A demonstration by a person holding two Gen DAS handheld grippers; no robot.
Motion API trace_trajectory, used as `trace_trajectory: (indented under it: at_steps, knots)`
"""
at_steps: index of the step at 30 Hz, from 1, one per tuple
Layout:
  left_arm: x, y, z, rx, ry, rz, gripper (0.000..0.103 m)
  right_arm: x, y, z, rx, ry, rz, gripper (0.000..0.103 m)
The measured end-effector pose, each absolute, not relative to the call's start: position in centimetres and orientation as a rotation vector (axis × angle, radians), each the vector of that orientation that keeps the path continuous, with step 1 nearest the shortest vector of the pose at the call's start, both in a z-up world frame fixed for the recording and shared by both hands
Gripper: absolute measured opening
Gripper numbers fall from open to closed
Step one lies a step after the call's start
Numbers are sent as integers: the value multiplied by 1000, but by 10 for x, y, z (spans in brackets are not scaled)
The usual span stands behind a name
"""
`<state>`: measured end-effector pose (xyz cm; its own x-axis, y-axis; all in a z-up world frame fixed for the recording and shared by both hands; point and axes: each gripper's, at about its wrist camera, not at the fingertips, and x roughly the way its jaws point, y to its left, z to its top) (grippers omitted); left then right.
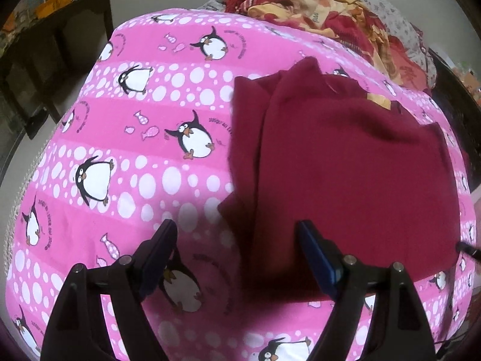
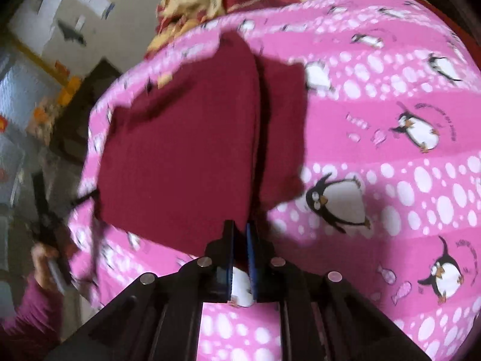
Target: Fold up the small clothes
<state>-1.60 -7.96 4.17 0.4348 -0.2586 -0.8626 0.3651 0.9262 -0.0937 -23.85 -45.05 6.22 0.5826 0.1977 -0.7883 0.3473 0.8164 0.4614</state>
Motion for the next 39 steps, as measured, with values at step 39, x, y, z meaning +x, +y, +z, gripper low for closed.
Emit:
trace_trajectory:
  at_steps: [39]
  knots:
    - [-5, -77, 12, 50, 1112, -421, 88, 57, -304, 55, 336, 929, 120, 35]
